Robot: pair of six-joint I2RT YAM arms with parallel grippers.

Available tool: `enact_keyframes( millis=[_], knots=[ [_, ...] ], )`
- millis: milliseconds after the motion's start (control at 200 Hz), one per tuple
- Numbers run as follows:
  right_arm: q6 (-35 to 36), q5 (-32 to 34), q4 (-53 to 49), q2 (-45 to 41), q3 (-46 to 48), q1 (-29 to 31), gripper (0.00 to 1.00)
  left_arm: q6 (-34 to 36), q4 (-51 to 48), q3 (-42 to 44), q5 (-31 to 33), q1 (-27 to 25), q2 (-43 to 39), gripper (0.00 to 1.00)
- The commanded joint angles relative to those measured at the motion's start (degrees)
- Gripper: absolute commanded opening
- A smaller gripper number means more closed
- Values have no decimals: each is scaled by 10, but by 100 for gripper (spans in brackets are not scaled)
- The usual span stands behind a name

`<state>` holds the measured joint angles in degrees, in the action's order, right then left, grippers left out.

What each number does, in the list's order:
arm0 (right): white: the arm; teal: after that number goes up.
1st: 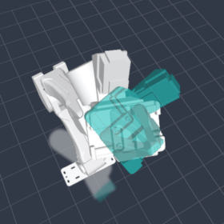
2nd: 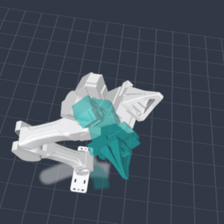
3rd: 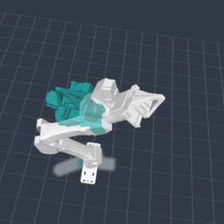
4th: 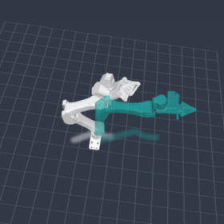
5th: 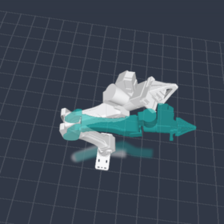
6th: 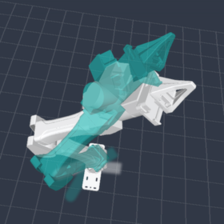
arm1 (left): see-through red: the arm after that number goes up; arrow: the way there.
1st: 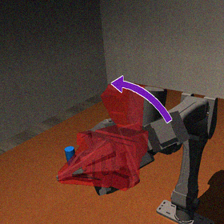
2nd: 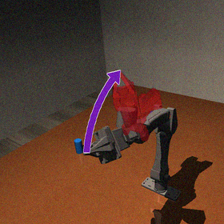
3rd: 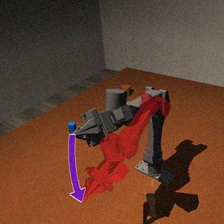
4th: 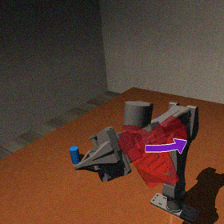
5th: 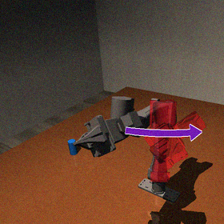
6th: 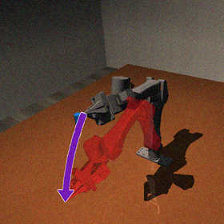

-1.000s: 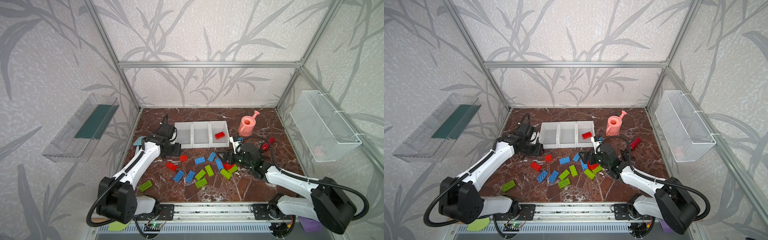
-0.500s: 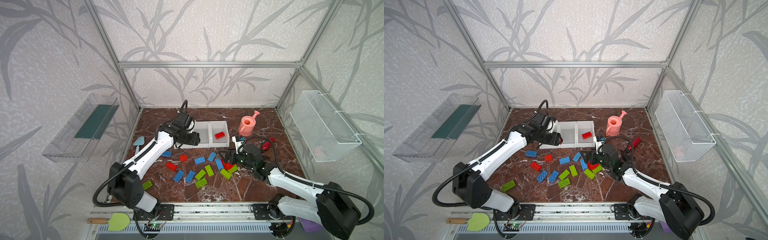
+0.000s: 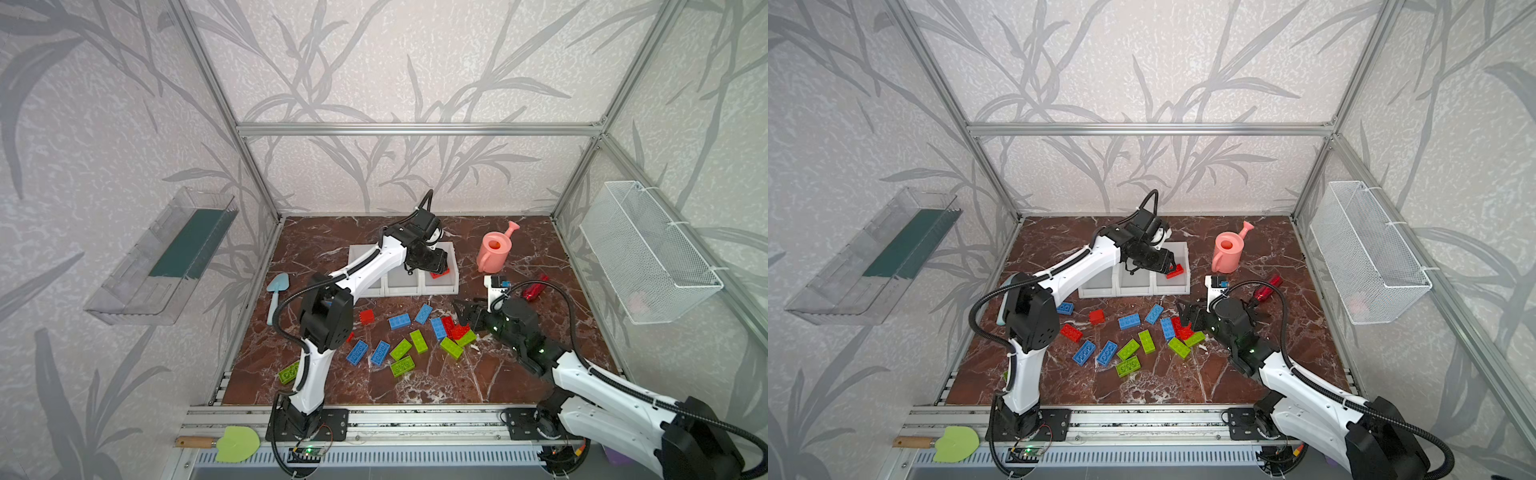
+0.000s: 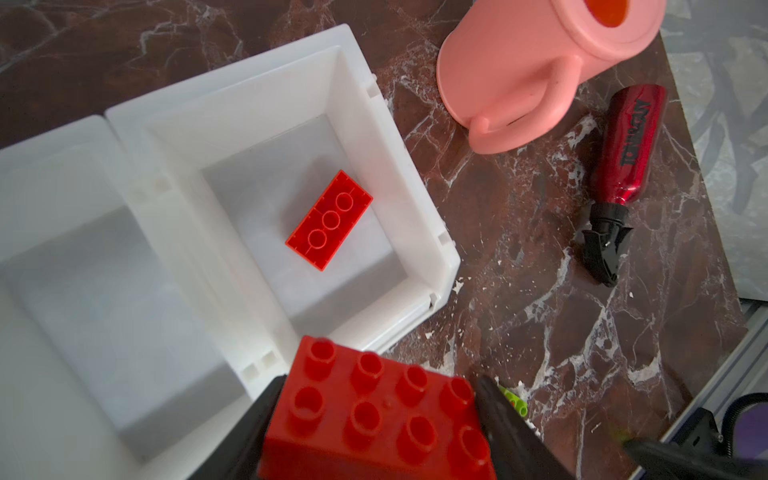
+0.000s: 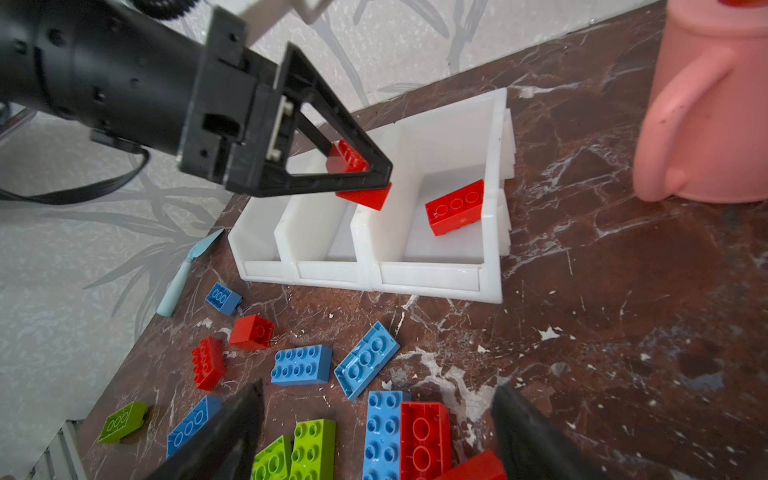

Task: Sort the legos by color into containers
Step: 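Carry the red brick with the left gripper and drop it into the red compartment, then withdraw the left arm while the right gripper grasps a red brick in the pile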

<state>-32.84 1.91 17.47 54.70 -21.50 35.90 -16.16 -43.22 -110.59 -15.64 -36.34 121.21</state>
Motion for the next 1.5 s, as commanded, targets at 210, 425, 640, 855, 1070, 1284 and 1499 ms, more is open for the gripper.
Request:
enact_keyframes(
  millis=[210, 425, 640, 855, 1070, 1284, 1499],
  knots=[
    [-8, 20, -17, -8, 1, -2, 87, 21, -64, -136, -10, -3, 108, 63],
    [-8, 7, -65, -29, -13, -2, 87, 22, -86, -176, 4, -1, 116, 80],
    [31, -34, -213, -64, -47, -2, 89, 22, -90, -154, 27, -2, 65, 88],
    [84, -57, -356, -63, -92, -3, 90, -8, -8, 28, 38, -4, -112, 92],
    [123, -86, -409, -6, -127, -2, 92, -39, 36, 251, 72, -5, -329, 95],
    [156, -103, -398, 78, -144, -1, 100, -35, 20, 410, 128, -5, -514, 97],
    [176, -112, -370, 147, -162, 3, 99, -16, 2, 509, 167, -4, -671, 97]
  ],
)
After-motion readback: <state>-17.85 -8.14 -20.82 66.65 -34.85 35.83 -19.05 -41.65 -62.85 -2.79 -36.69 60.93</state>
